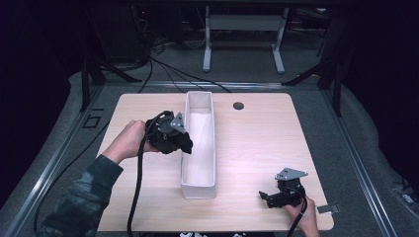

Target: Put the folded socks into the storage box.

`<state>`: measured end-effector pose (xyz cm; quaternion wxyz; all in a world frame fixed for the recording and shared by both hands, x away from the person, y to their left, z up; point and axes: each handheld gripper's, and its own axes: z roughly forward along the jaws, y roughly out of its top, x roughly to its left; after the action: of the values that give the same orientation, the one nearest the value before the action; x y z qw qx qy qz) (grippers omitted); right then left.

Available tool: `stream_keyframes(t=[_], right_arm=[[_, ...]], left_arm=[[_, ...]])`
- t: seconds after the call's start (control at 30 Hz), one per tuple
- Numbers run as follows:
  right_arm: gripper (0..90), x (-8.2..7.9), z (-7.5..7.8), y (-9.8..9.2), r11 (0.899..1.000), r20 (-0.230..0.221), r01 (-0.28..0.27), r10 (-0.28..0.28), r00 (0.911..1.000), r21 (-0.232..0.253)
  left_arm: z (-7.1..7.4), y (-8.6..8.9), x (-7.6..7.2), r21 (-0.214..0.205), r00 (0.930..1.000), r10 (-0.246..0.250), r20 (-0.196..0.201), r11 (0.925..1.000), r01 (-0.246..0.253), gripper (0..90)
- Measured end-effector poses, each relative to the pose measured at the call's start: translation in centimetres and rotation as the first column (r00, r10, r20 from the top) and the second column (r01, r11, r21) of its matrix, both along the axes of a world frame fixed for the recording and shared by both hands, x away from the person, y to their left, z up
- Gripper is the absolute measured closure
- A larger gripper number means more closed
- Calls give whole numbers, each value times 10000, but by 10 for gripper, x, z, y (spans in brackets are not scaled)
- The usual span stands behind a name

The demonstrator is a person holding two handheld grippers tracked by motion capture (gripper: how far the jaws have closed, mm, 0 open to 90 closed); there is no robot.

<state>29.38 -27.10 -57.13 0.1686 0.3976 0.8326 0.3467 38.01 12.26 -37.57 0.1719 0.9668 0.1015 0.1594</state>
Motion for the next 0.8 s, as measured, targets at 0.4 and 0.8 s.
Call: stream_keyframes(t=[0.4, 0.8], right_arm=[[4, 0, 0, 0, 10000, -4, -5, 5, 10000, 7], [4, 0, 0, 0, 10000, -4, 3, -3, 10000, -1]], left_arm=[[-4, -16, 1, 106, 9991, -414, -60, 9991, 414, 535], [-8, -32, 5, 39, 9975, -688, -130, 9976, 689, 532]])
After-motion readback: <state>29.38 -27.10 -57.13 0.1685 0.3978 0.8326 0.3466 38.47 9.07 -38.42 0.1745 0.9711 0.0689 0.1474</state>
